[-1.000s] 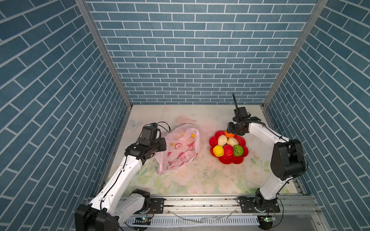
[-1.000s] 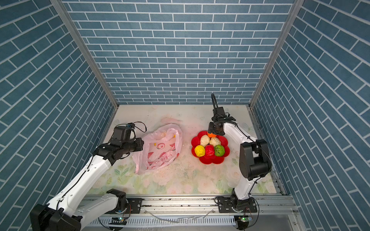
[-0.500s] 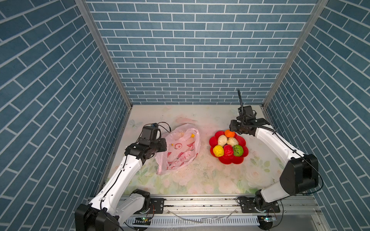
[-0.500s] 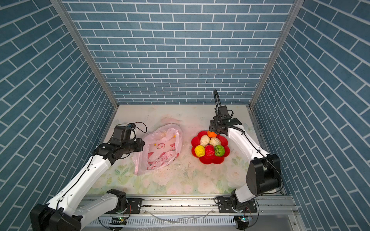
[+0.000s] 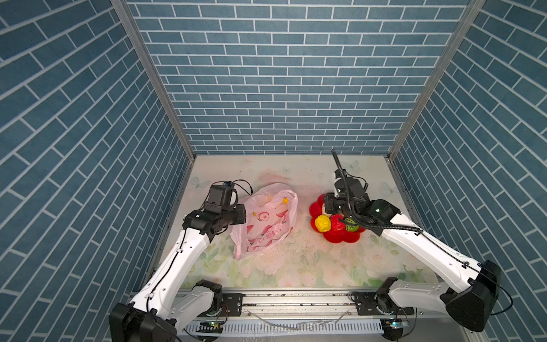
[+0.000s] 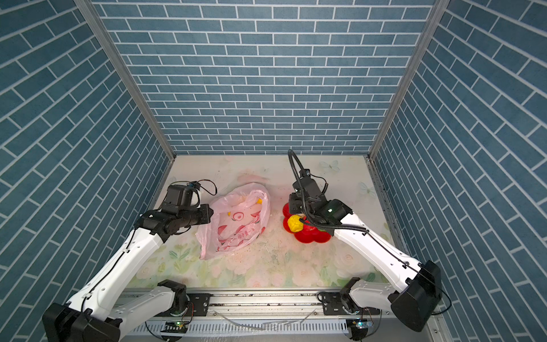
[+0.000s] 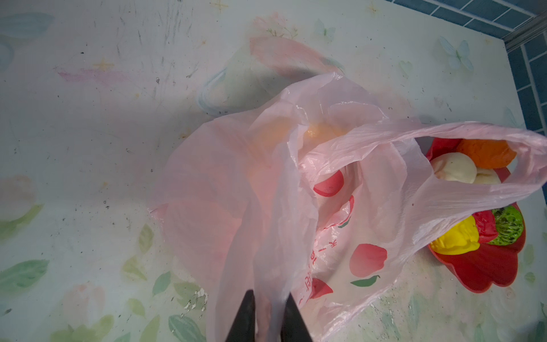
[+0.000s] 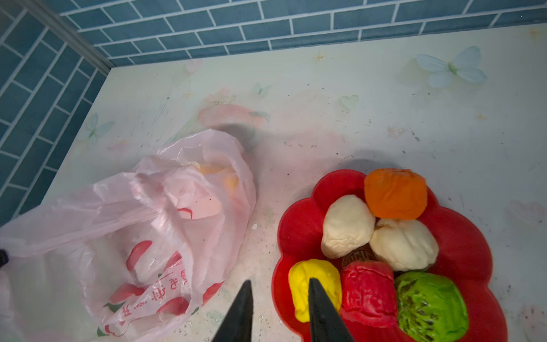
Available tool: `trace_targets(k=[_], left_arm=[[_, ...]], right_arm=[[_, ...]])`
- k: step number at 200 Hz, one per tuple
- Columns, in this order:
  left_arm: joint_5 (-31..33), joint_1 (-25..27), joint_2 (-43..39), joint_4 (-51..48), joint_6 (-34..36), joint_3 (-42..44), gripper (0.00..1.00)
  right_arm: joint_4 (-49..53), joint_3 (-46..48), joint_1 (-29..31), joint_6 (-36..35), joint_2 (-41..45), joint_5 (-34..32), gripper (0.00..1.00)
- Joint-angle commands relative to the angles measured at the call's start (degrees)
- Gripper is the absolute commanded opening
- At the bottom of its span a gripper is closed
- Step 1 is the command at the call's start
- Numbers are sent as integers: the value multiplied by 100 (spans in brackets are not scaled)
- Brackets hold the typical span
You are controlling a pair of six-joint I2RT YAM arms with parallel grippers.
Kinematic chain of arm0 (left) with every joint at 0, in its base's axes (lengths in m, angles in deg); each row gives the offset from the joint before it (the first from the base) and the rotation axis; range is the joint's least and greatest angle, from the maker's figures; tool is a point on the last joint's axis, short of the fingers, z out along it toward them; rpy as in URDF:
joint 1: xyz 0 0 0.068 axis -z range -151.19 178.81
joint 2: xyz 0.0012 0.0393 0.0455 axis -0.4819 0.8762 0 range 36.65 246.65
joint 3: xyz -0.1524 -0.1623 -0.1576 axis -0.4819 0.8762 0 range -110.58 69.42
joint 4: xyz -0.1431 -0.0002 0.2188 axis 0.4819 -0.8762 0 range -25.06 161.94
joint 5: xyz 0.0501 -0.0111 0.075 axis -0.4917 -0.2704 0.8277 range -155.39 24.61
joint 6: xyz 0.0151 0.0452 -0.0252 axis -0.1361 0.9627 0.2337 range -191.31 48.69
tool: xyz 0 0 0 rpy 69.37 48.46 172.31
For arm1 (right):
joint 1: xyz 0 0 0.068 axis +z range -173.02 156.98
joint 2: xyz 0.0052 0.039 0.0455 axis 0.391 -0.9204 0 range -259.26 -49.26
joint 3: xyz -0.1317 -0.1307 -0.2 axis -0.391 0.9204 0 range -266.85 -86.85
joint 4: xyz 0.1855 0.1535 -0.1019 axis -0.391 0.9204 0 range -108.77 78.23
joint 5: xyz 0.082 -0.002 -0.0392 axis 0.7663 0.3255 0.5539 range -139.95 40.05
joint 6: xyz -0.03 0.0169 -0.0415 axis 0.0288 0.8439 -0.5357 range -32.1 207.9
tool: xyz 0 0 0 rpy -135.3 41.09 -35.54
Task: Take the fake fruits out of the plastic bag
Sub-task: 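Move the right gripper back into the pink bag opening beside the left gripper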
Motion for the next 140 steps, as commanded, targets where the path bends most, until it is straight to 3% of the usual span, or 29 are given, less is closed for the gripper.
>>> trace_targets(k=[1,55,140], left_arm=[[-8,-39,-164,-157,-107,-162,18],[-154,-30,-349,22,-531,-157,18],[-219,-26,-410,-39,-596,-245,18]], right_arm=[[-780,365,736,225,-93,-814,30],[-2287,438,2006,-1,-1136,-1050,29],[-3379,-79,2141,-407,-2786,-204,20]])
